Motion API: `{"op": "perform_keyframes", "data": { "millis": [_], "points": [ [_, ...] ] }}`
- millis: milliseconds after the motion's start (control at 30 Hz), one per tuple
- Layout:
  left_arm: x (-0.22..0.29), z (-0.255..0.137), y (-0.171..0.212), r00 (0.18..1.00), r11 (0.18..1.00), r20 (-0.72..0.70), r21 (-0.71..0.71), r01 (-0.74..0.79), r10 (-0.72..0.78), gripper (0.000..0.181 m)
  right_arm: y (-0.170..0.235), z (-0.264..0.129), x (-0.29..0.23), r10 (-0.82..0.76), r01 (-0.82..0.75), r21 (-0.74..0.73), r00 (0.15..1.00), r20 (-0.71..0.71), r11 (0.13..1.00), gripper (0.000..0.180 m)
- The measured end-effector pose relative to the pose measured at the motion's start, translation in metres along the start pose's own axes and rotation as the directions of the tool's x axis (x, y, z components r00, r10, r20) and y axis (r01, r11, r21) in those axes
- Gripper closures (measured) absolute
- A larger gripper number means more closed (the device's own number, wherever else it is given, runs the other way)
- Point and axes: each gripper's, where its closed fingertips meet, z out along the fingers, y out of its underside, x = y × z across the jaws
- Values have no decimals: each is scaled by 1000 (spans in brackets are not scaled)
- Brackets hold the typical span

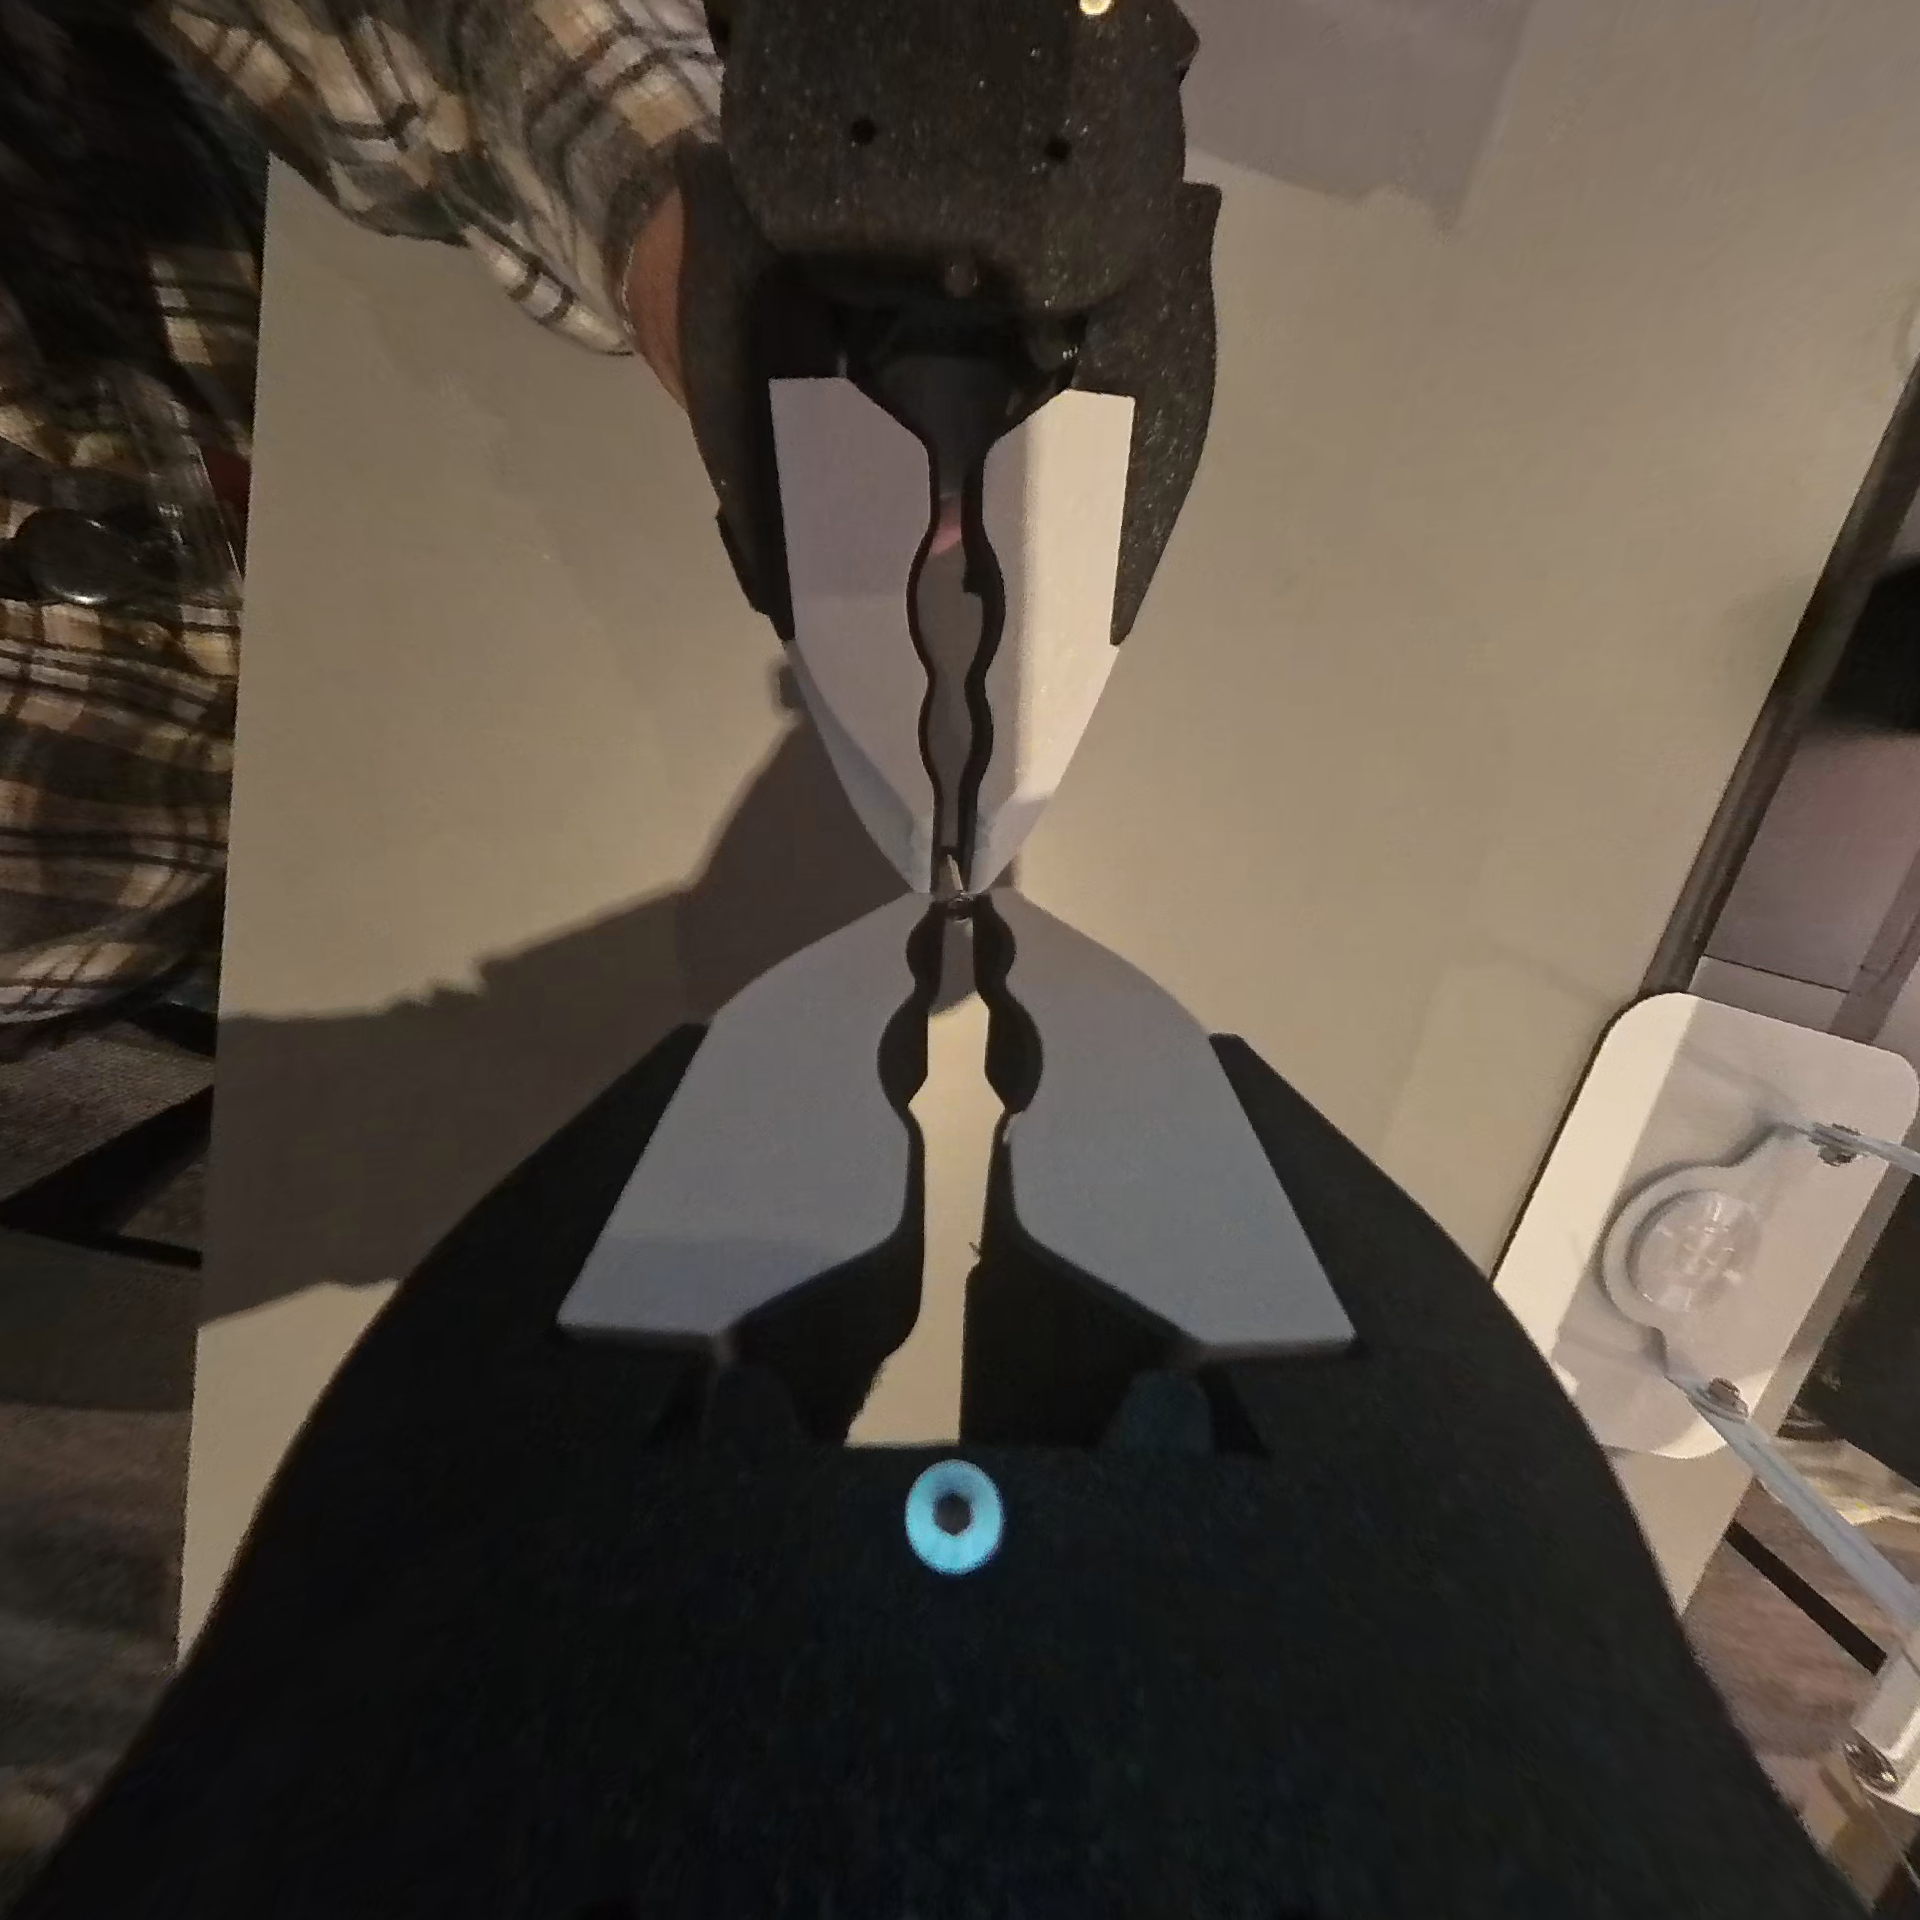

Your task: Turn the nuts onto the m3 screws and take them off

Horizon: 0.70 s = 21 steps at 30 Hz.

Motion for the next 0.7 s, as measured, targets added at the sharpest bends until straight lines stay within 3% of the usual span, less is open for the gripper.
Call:
{"op": "perform_keyframes", "data": {
  "millis": [700],
  "points": [
    [0, -1, -3, 1000, 1000, 1, 14, -2, 2, 177, 0, 1, 1, 79, -79, -1, 997, 20, 997, 174]
  ]
}}
